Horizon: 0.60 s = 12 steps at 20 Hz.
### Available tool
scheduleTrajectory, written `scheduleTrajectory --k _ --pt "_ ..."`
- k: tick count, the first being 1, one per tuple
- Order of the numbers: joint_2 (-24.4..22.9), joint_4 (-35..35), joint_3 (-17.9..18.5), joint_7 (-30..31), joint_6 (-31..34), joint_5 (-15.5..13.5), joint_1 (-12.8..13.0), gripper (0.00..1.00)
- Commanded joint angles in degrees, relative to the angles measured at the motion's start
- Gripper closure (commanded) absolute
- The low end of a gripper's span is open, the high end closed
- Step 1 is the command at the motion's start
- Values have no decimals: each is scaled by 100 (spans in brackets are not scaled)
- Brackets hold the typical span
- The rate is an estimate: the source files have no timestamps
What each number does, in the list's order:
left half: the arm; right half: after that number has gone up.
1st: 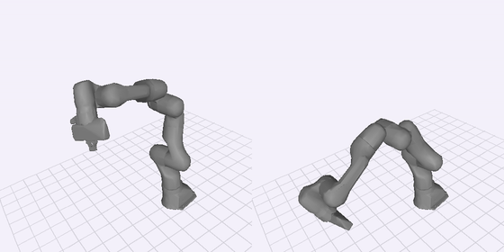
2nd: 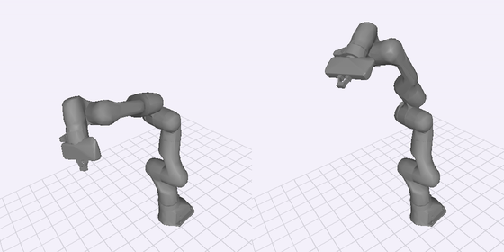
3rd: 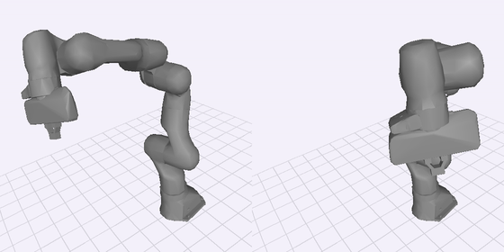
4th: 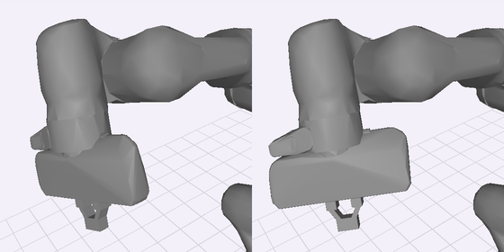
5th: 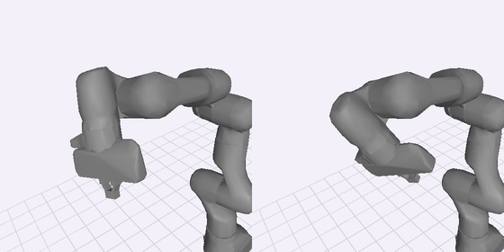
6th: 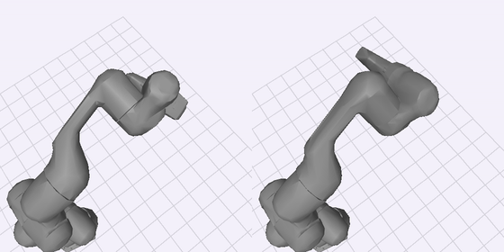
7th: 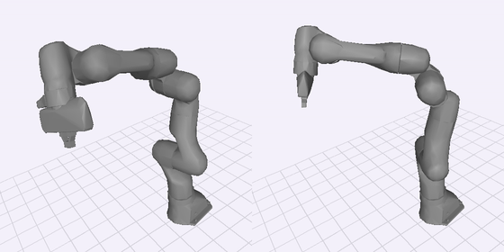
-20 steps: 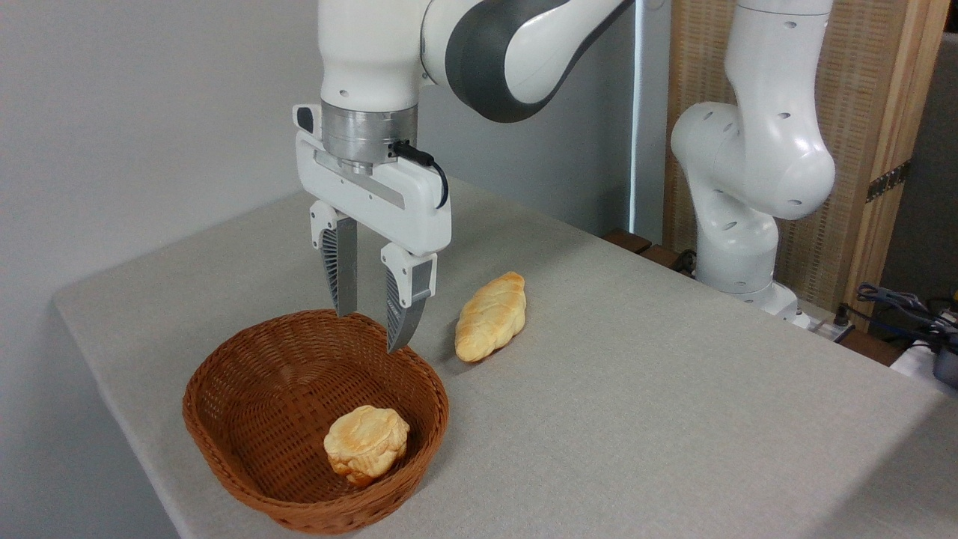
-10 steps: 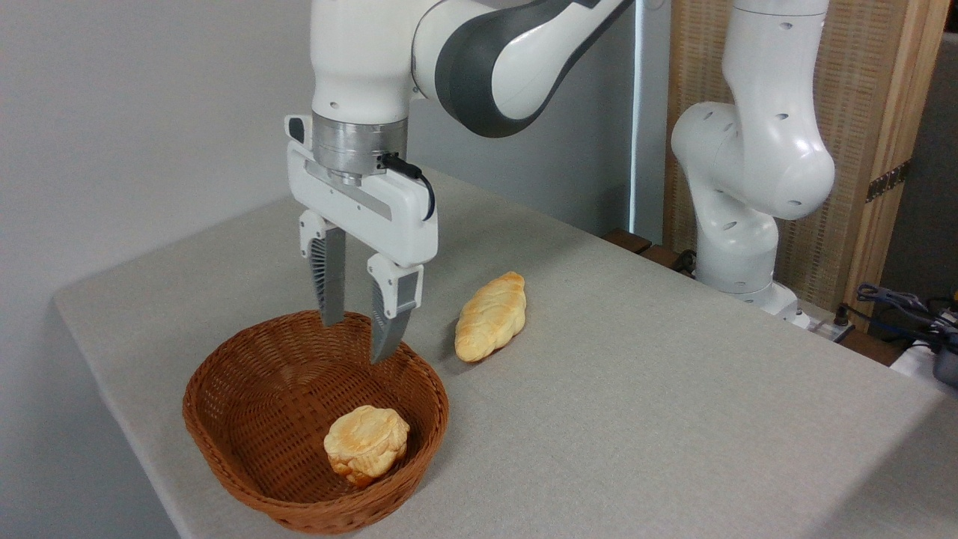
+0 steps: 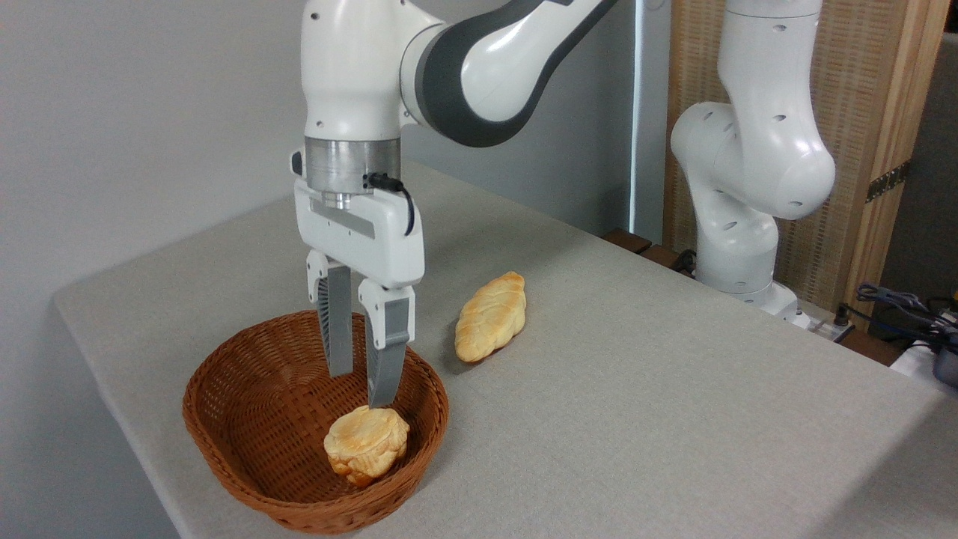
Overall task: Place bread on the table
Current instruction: 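Lower the open gripper into the basket around the round bun, then close the gripper on the round golden bun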
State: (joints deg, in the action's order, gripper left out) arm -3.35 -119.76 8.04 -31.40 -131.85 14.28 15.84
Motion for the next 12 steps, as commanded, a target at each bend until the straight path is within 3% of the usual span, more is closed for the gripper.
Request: scheduleTrajectory --k 1,6,12 --pt "185 40 40 11 -279 355 15 0" --pt "352 31 31 11 -297 637 33 0" --pt "572 31 5 19 -289 655 68 0"
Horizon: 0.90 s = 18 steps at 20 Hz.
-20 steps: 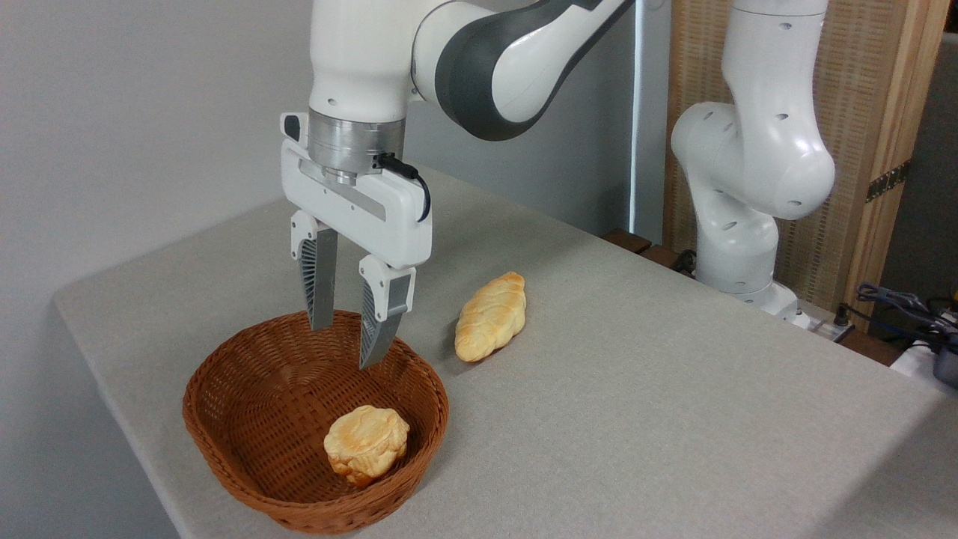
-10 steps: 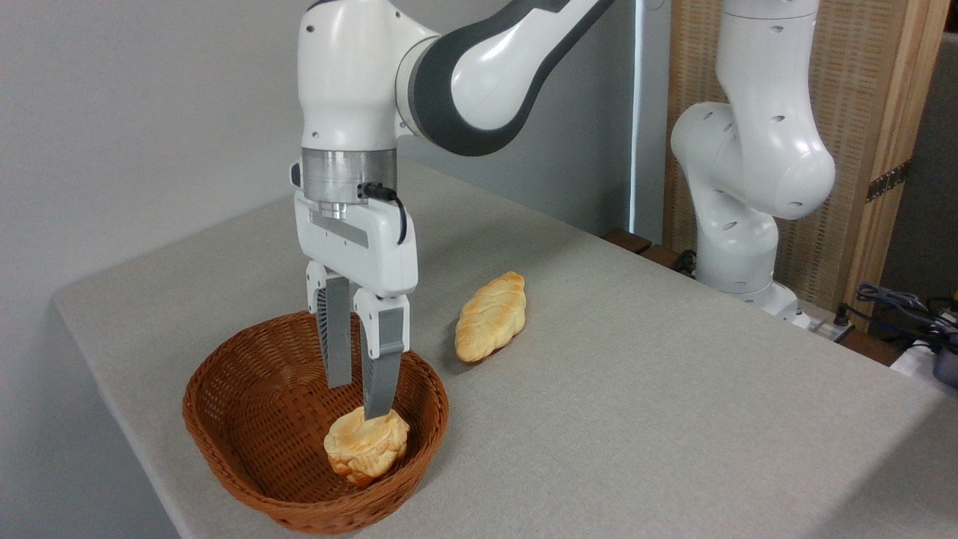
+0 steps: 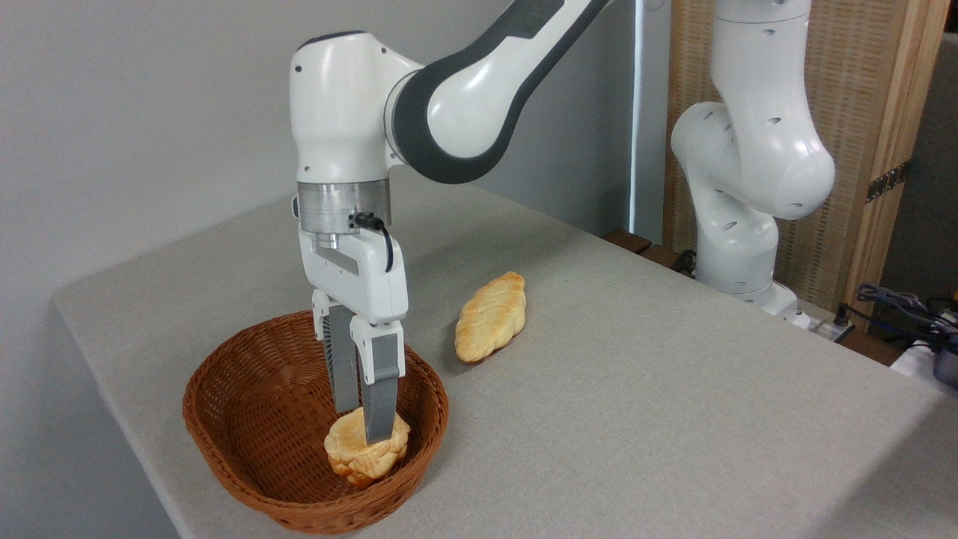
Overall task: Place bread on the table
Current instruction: 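Close the gripper on the round golden bun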
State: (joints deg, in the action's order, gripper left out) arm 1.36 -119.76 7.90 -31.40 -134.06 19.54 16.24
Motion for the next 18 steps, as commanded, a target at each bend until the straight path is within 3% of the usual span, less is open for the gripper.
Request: scheduleTrajectory --k 1,8,9,11,12,18 --pt "154 32 19 29 -68 207 37 0" --pt "295 40 19 73 -68 787 37 2" --pt "295 40 19 73 -68 805 37 12" --pt "295 40 19 64 -76 814 28 49" --pt "295 40 19 64 -76 814 28 60" --pt "286 49 28 73 -76 770 28 61"
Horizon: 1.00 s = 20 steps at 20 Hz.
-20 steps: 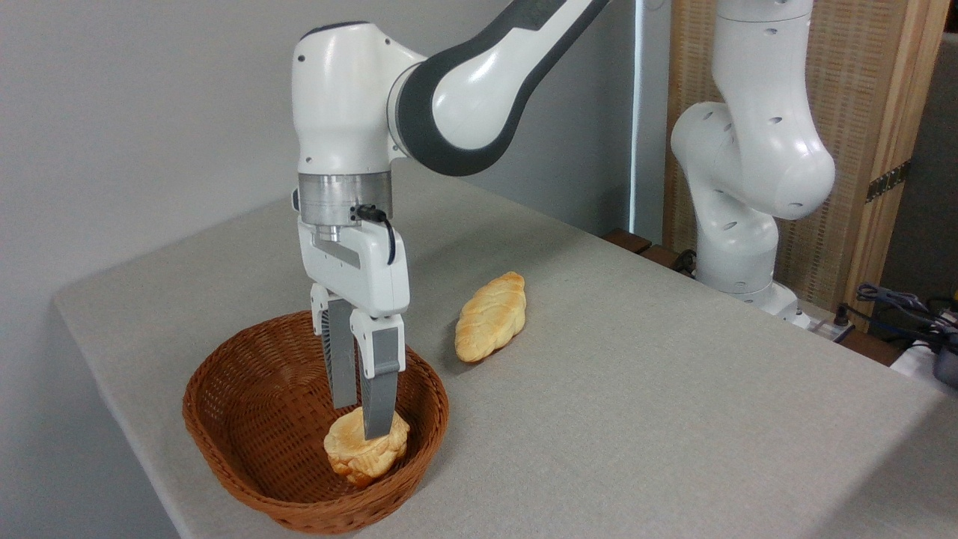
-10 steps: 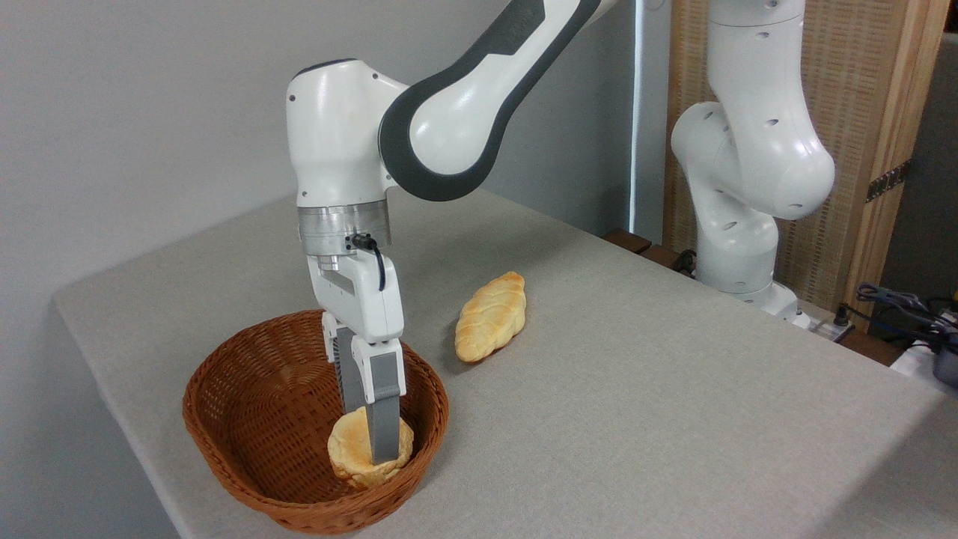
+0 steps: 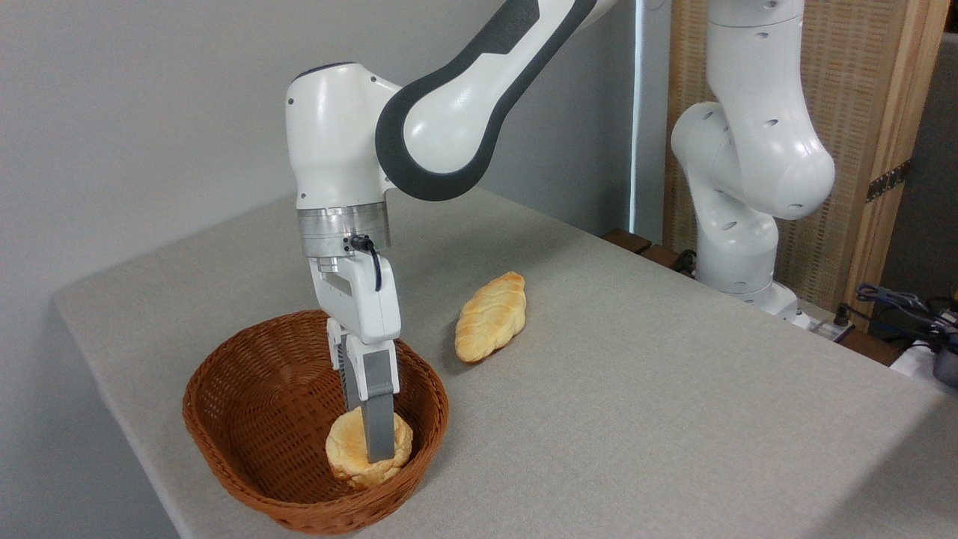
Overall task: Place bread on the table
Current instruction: 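Close the gripper on the round golden bun, then lift the bun out of the basket and carry it beside the roll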
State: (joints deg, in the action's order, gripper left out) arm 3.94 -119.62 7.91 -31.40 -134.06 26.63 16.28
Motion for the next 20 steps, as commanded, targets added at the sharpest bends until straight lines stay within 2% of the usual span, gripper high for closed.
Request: scheduleTrajectory --k 1,8,12,16,20 --pt "28 35 26 73 -76 62 25 61" --pt "-7 44 8 186 -76 -60 25 60" --pt "-94 255 35 283 -68 -578 16 59" --pt "-419 272 61 301 -6 -1027 -10 56" --pt "-920 255 140 451 501 -1677 -19 56"
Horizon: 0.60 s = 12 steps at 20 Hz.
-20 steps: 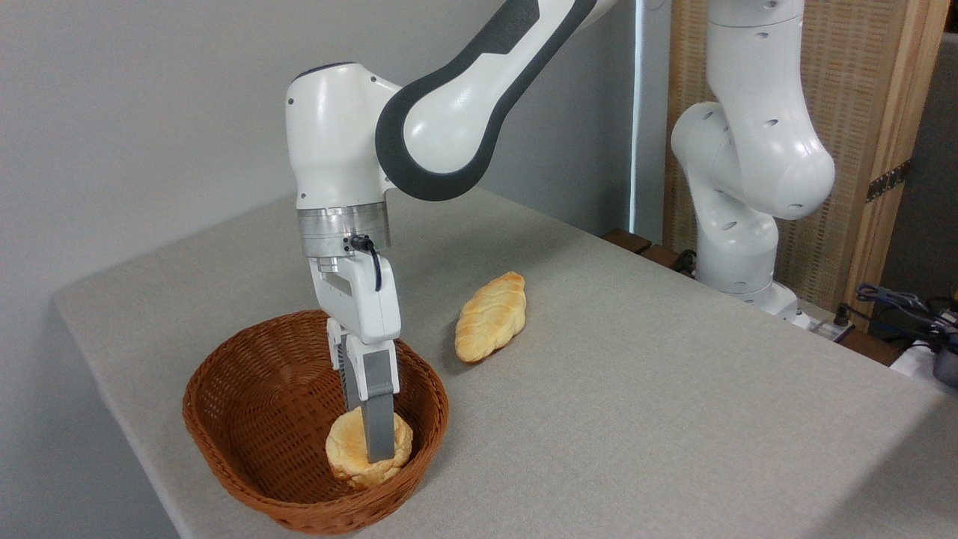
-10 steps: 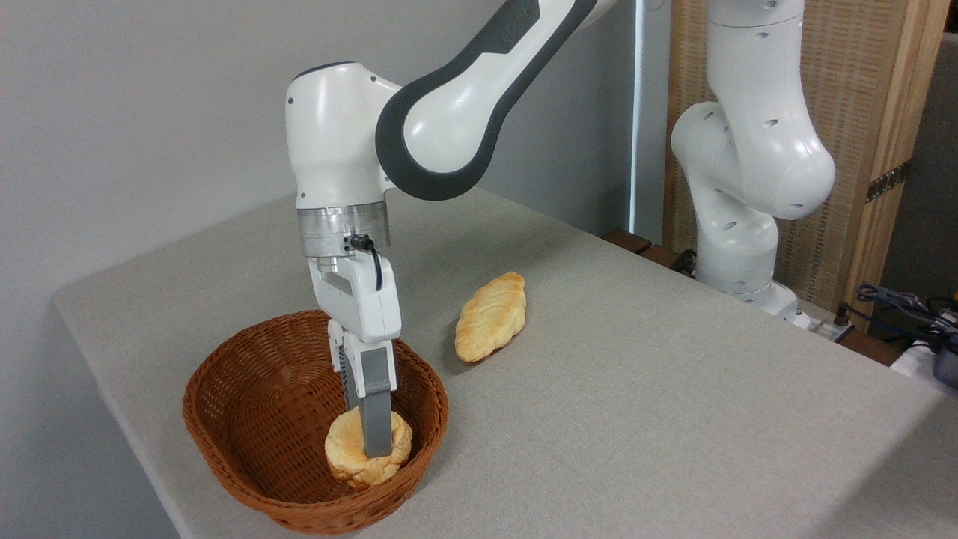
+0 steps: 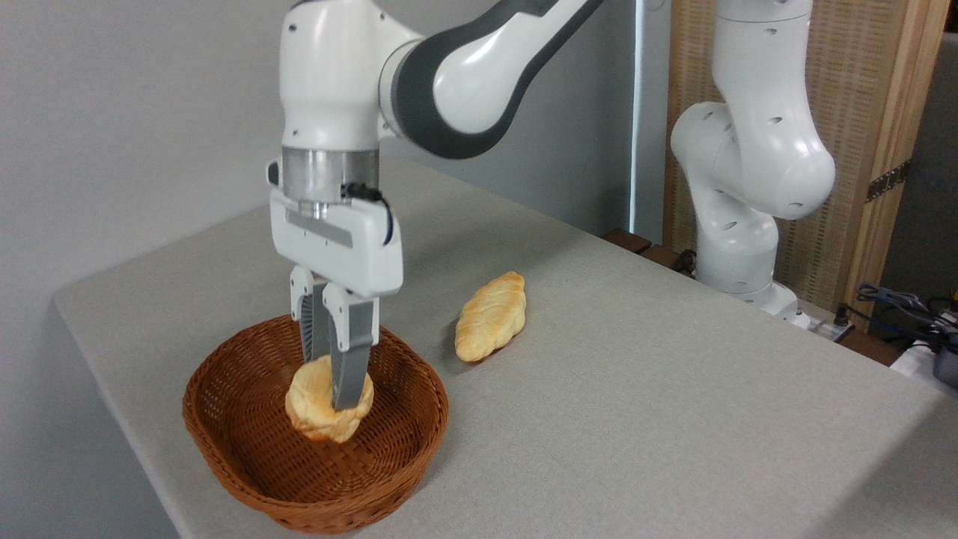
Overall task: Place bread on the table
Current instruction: 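Lift the bun out of the basket and carry it beside the roll, then lower the bun onto the table and open the gripper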
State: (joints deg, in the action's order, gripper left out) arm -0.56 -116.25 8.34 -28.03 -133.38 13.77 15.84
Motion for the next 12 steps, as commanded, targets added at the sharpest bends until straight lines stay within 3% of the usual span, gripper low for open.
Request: scheduleTrajectory --k 1,4,7,9,11,12 --pt "-584 -82 98 78 740 -479 24 56" --pt "-962 -135 106 78 1706 -823 42 48" --pt "-1252 -293 98 61 2726 -849 94 45" --pt "-1411 -608 106 17 2931 -902 208 37" --pt "-1551 -960 106 -106 2949 -902 322 0" --pt "-1622 -1127 106 -115 2949 -902 332 0"
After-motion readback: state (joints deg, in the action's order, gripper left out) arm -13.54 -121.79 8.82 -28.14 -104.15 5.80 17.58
